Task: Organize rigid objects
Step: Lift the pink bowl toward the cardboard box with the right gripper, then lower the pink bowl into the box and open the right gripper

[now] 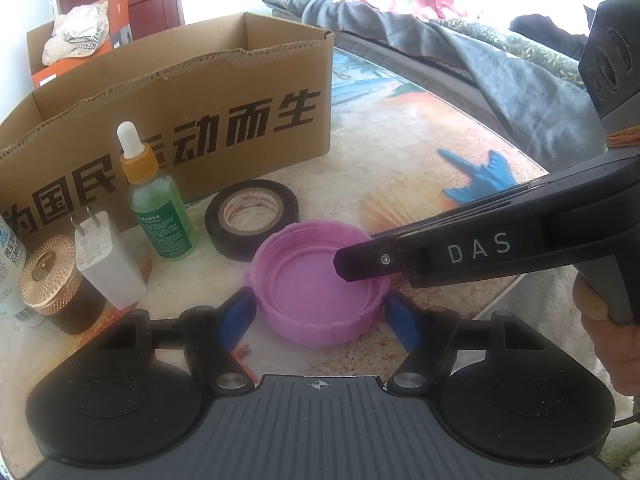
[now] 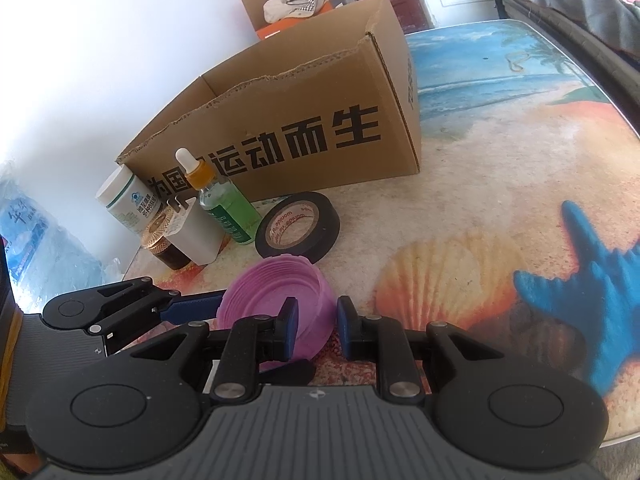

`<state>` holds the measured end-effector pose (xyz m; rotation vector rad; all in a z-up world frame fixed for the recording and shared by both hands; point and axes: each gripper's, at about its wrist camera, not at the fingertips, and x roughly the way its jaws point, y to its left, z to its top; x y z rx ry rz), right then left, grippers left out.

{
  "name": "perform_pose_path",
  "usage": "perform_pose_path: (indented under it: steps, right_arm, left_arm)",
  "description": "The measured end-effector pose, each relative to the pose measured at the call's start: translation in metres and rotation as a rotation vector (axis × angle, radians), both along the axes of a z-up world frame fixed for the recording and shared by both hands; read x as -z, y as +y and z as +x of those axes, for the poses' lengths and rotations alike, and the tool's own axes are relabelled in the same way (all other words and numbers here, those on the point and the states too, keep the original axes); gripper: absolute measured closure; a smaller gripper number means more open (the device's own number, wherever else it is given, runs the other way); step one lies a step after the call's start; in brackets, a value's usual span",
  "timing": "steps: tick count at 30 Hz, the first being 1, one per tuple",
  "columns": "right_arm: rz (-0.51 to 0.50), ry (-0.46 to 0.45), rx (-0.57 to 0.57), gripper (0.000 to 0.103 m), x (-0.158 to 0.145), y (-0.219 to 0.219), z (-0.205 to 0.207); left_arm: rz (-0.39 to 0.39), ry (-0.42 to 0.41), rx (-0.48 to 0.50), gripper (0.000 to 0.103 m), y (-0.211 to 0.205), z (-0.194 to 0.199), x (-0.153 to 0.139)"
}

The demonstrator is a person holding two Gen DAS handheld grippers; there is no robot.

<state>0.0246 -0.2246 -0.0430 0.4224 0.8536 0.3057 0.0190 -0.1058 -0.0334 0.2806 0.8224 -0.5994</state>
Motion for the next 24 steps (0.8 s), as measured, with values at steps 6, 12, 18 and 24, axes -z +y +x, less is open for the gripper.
perform_pose_path:
  steps: [6,12,18,24]
  right_arm:
    - [-0.002,-0.022,0.006,0.080,-0.007,0.000,-0.005]
    - [-0.007,-0.068,0.011,0.080,-0.024,0.000,-0.013]
    - [-0.028,-0.156,0.009,0.080,-0.056,0.000,-0.017]
    - [-0.054,-0.279,-0.021,0.080,-0.101,0.000,-0.004]
  left_arm:
    - [-0.010,-0.023,0.001,0.032,0.003,-0.004,-0.007]
    - [-0.030,-0.063,-0.003,0.032,0.006,-0.011,-0.023]
    - [-0.060,-0.135,-0.006,0.032,0.008,-0.012,-0.052]
    - [-0.098,-0.235,-0.025,0.032,0.014,-0.002,-0.092]
